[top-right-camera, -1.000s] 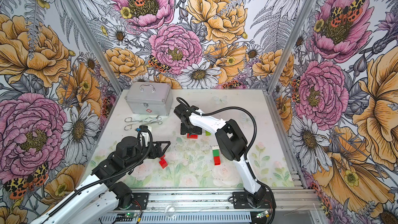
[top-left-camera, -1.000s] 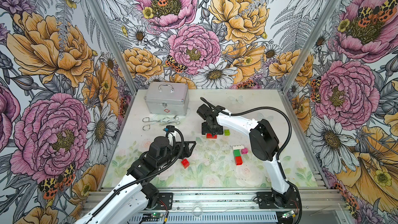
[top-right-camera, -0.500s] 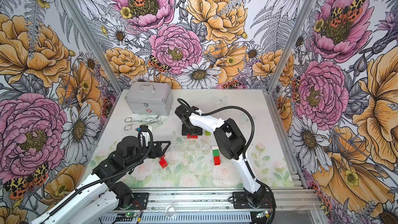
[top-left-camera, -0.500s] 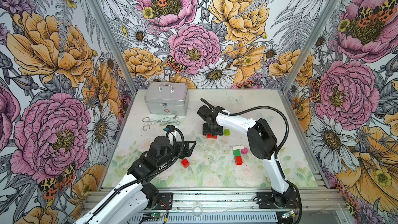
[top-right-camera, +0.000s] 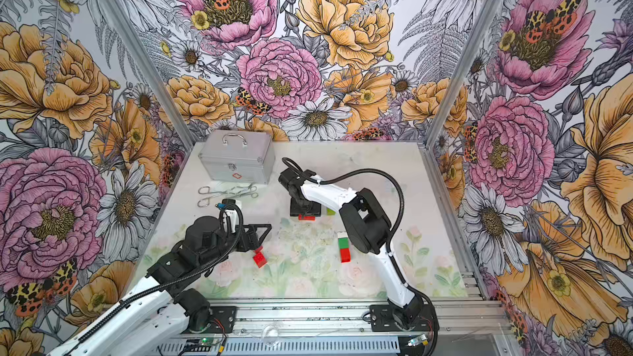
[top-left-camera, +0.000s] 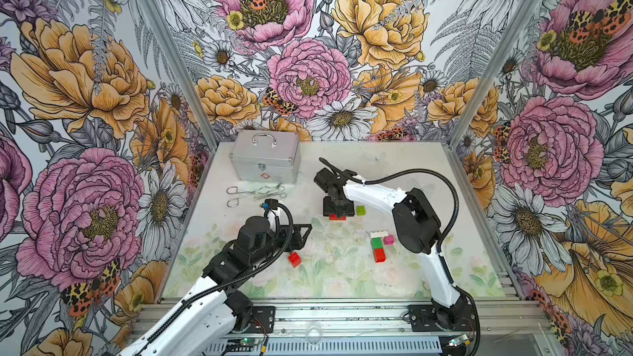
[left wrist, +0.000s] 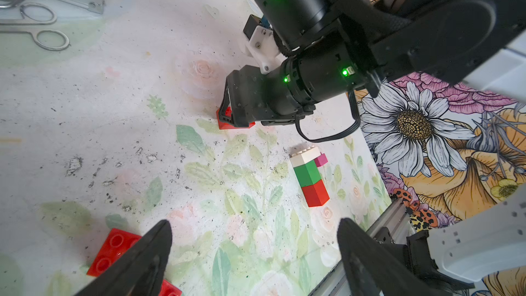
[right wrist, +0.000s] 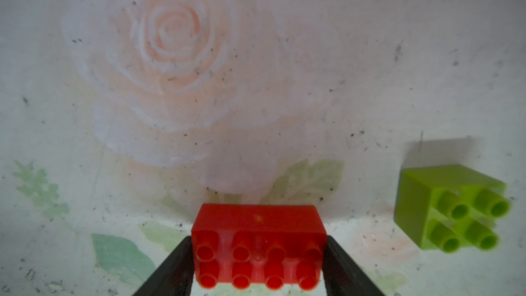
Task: Assemble the letter r with lego
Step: Pick up the lego brick from the center of the board.
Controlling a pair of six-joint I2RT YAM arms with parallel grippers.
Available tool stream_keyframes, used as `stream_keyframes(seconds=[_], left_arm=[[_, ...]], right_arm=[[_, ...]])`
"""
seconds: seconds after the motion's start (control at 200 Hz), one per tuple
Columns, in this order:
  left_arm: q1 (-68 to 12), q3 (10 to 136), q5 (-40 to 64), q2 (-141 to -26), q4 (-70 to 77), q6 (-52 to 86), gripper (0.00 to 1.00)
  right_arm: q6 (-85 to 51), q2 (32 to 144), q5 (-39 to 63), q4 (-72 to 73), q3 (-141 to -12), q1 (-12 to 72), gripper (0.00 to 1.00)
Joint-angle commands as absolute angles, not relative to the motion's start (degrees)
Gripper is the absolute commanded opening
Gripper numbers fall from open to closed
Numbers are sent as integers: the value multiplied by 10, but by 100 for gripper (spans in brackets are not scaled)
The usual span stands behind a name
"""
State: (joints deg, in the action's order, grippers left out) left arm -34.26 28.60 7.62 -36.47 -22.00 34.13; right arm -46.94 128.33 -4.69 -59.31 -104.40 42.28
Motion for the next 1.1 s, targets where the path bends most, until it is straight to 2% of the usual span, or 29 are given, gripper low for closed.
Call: stream_keyframes(seconds=[0.0, 0.09, 0.25, 0.48, 0.74, 0.896, 1.096], left_arm=[[-338, 290, 88, -357, -212, 342, 93], [-338, 291, 84, -356, -216, 342, 93], [-338, 292, 82, -355, -218, 342, 93], [-338, 303, 94, -376, -215, 335, 92], [-384, 340, 85, -446, -191, 311, 94], [-434, 372, 61, -501, -176, 298, 94], [-461, 400, 43, -536, -169, 294, 93]], right_arm=[[-466, 1293, -46, -586, -1038, 418, 70], [-464, 1291, -47, -585, -1035, 418, 69], [-461, 1282, -52, -584, -1030, 418, 59], [-426, 1214, -65, -586, -993, 407, 52], [-380, 1151, -70, -585, -944, 375, 50], [-365, 1147, -70, -584, -939, 360, 49], [-349, 1154, -62, -577, -939, 350, 48]])
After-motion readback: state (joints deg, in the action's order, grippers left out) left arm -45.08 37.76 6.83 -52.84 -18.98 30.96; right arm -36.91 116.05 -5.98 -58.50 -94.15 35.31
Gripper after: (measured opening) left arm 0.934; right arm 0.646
